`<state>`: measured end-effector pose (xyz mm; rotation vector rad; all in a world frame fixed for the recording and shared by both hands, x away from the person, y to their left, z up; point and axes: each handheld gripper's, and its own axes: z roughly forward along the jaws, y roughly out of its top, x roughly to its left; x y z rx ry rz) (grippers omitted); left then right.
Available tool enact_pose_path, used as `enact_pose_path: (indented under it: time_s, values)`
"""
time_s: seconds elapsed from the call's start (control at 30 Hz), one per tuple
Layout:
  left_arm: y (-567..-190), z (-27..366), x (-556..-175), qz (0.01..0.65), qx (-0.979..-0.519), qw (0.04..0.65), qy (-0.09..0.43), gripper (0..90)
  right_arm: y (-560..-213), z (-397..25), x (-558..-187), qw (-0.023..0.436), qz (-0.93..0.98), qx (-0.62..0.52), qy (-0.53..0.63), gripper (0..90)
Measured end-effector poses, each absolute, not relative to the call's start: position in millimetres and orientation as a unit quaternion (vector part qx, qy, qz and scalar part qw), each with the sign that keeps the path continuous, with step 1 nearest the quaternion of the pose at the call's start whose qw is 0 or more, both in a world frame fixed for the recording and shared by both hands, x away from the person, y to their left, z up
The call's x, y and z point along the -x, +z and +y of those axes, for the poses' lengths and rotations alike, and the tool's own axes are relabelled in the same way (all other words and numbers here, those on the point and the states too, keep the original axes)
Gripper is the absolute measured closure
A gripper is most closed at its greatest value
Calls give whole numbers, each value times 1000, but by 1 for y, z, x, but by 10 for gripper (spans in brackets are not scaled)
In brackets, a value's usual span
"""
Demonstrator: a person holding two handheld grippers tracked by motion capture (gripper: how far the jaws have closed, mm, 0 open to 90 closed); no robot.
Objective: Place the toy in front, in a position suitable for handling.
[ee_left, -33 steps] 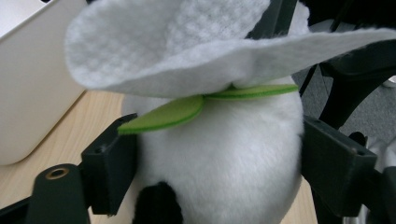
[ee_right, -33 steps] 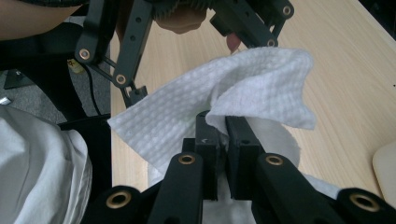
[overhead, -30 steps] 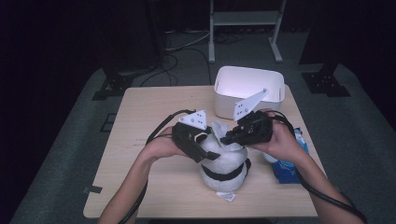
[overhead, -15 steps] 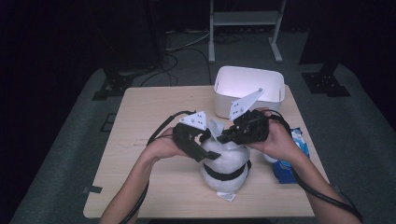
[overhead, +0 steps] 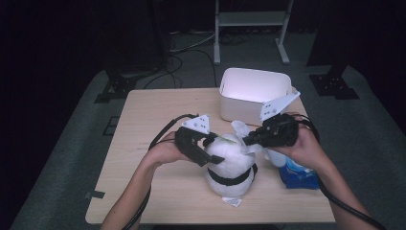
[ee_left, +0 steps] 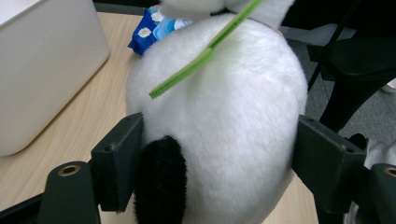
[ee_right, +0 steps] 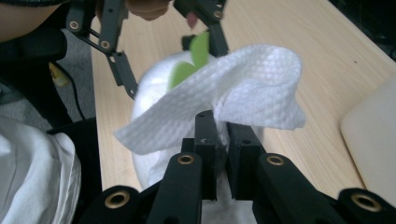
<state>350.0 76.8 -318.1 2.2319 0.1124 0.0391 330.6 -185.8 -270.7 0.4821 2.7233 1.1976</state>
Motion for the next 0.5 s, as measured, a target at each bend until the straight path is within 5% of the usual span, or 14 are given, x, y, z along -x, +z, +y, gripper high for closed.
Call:
enact_pose_path:
  time_s: [0.5]
  values:
    - [-321, 90, -350, 52, -894, 445, 16, 223, -328, -258, -351, 62, 889, -272, 364, 831]
